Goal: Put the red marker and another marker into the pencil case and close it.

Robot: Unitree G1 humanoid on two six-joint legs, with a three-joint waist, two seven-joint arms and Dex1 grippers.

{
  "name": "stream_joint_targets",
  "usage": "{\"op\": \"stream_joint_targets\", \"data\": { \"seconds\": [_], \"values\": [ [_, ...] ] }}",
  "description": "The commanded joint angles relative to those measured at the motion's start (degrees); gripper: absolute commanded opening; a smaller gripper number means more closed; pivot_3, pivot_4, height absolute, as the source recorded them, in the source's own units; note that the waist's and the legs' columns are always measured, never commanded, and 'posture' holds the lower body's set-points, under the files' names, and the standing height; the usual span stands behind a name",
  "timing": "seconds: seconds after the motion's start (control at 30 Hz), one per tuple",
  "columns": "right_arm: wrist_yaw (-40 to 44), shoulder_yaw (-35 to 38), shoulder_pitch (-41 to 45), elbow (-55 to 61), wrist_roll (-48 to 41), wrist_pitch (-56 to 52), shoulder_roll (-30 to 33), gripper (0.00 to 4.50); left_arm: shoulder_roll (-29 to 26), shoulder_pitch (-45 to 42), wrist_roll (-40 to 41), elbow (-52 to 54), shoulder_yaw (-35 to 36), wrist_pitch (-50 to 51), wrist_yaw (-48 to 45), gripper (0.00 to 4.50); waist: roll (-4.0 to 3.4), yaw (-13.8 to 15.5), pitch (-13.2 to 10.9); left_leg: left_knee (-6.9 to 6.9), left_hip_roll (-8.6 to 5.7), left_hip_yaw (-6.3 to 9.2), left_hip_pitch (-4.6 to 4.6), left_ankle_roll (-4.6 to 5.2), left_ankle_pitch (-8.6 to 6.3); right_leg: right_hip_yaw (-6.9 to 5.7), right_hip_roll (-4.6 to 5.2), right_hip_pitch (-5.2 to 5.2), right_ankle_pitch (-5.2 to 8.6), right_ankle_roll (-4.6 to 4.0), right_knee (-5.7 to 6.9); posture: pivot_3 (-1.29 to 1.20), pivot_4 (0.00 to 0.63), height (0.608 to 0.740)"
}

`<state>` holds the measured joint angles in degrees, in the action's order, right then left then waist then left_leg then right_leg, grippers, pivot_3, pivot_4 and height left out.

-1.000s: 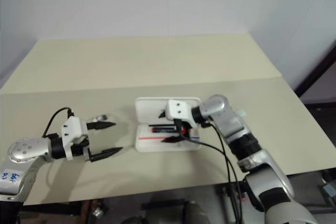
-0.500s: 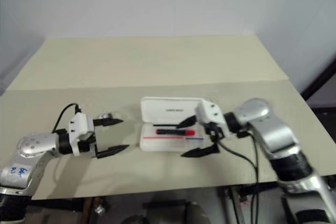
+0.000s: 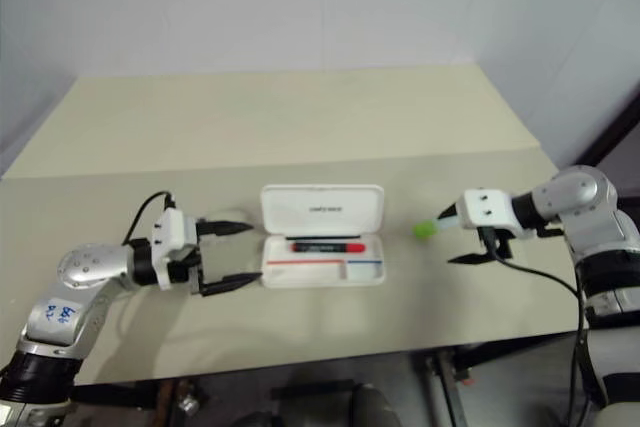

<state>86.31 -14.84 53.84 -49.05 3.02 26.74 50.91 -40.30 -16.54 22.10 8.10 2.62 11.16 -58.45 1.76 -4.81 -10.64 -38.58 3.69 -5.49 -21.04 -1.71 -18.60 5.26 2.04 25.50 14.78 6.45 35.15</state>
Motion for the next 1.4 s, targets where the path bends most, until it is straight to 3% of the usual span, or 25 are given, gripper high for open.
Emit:
{"op": "stream_joint_targets", "data": {
  "seconds": [0.03, 0.27, 0.63, 1.1, 1.23, 1.4],
  "values": [
    [-2.22, -1.73, 5.67, -9.3, 4.92, 5.89, -1.74, 4.45, 0.56, -0.94, 0.06, 1.31, 0.01, -0.67, 0.27, 4.5, -0.01, -0.2, -0.01, -0.01, 0.0, 0.0, 0.0, 0.0, 0.0, 0.0, 0.0, 0.0, 0.0, 0.0, 0.01, 0.0, 0.15, 0.74],
    [-9.93, -5.58, 14.24, -22.21, 14.42, 7.51, -5.57, 4.45, 0.88, 0.59, 0.26, 3.43, 0.61, -0.16, 1.58, 4.5, -0.04, -0.35, -0.03, -0.12, 0.01, -0.01, 0.01, -0.15, 0.08, 0.02, 0.0, 0.0, 0.0, 0.0, 0.16, 0.0, 0.15, 0.74],
    [-20.21, -9.83, 21.41, -28.16, 25.26, 1.67, -9.36, 4.45, -0.39, 6.14, 1.24, 9.1, 4.0, 2.17, 4.29, 4.5, -0.07, -1.23, -0.04, -0.37, 0.0, 0.06, 0.0, -0.08, 0.04, 0.04, 0.02, 0.01, 0.01, -0.02, 0.43, 0.0, 0.15, 0.74],
    [-17.48, -9.8, 21.86, -29.38, 28.47, 0.46, -14.27, 4.45, -1.98, 9.75, 1.89, 12.92, 7.84, 4.2, 5.48, 4.5, -0.02, -2.52, -0.01, -0.4, 0.0, 0.12, 0.06, -0.08, 0.04, 0.02, 0.02, -0.05, 0.01, -0.01, 0.48, 0.0, 0.15, 0.74],
    [-13.74, -8.0, 21.6, -29.28, 26.97, 1.14, -15.81, 3.58, -2.13, 10.62, 2.11, 13.74, 8.4, 4.51, 5.59, 4.5, 0.01, -3.33, 0.01, -0.38, 0.02, 0.17, 0.05, -0.08, 0.04, -0.01, 0.01, -0.06, 0.01, -0.01, 0.49, 0.0, 0.15, 0.74],
    [-8.75, -5.81, 21.19, -29.25, 24.9, -0.1, -17.03, 1.76, -2.28, 11.15, 2.2, 14.09, 8.71, 4.78, 5.49, 4.5, 0.01, -3.97, 0.01, -0.36, 0.04, 0.17, 0.08, -0.11, 0.06, -0.01, 0.0, -0.06, 0.01, -0.01, 0.54, 0.0, 0.15, 0.74]
  ]
}}
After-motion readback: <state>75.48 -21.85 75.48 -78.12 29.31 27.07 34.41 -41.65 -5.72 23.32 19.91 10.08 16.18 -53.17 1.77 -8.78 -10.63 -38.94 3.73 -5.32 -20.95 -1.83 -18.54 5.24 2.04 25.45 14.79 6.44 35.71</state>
